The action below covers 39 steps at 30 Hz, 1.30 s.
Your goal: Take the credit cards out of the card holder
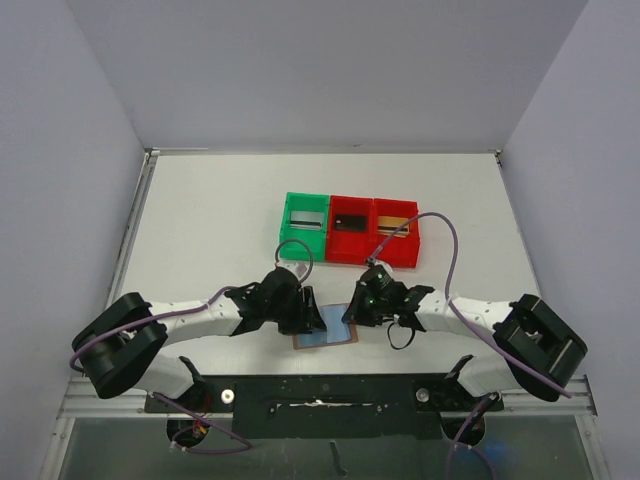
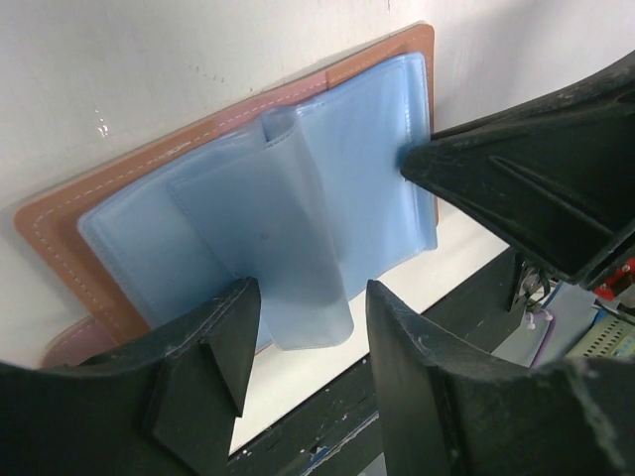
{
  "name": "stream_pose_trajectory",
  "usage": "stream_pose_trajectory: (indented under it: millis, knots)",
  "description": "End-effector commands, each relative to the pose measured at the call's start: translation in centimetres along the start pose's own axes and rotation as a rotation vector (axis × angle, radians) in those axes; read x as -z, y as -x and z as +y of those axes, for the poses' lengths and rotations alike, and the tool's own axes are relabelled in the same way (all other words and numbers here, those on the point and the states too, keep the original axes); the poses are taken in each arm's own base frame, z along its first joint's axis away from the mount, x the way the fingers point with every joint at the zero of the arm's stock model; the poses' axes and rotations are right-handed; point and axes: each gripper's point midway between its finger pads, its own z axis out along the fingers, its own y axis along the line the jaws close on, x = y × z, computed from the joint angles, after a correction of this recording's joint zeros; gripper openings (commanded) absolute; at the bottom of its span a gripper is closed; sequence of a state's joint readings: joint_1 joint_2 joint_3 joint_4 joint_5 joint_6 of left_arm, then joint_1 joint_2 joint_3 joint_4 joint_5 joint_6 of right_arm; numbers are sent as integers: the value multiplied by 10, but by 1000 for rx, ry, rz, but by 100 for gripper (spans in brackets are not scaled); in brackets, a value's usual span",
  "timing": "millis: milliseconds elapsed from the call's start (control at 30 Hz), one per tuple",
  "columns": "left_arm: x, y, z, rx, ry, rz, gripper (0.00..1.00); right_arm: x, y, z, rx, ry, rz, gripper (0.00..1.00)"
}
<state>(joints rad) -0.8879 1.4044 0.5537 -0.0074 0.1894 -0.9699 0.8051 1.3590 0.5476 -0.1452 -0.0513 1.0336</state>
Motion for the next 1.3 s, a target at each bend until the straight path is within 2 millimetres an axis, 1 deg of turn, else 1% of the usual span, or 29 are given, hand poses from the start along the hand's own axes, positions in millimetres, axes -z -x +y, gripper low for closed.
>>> stream_pose_trajectory:
  millis: [0,67,133,300,400,500,600,733,800,867,900,933,967,1033,1067,1100,1133,1167,1267]
  knots:
    - [-4,2,2,4,2,-24,45,7,7,42,-18,203,-16,5]
    - [-3,2,2,5,0,-29,45,9,7,47,-28,241,-10,0]
    - [-2,3,1,5,-1,-33,44,12,8,53,-56,313,-7,0]
    - [-1,5,0,5,0,-41,43,20,12,62,-110,457,-4,0]
    - [0,5,0,6,-1,-44,43,21,12,62,-117,473,5,0]
    - [0,5,0,5,-3,-44,42,25,10,75,-103,567,45,1]
    - [0,5,0,6,-1,-45,42,24,9,80,-142,607,59,1]
    - [1,6,-1,4,0,-50,42,13,5,72,-139,554,87,0]
    - [2,7,-1,6,1,-53,42,11,4,69,-138,528,86,0]
    - [3,8,-1,5,3,-56,42,10,8,63,-143,488,67,0]
    - [3,8,-1,4,6,-59,42,8,9,57,-141,441,57,0]
    - [4,9,-1,4,7,-60,41,3,6,42,-149,348,66,1]
    - [5,9,-2,2,7,-63,41,0,10,29,-144,260,36,2]
    - [7,12,-4,-3,9,-72,42,3,12,8,-121,130,15,7]
    - [9,14,-6,-6,6,-78,42,6,15,2,-108,88,-2,14]
    - [11,16,-9,-9,3,-86,42,10,18,-2,-95,64,-20,24]
    - [14,20,-13,-15,-3,-98,44,16,22,-2,-72,59,-41,29]
    - [18,24,-17,-20,-7,-111,45,22,27,0,-57,60,-65,33]
    - [36,42,-31,-41,-18,-184,51,47,49,4,-11,57,-180,47]
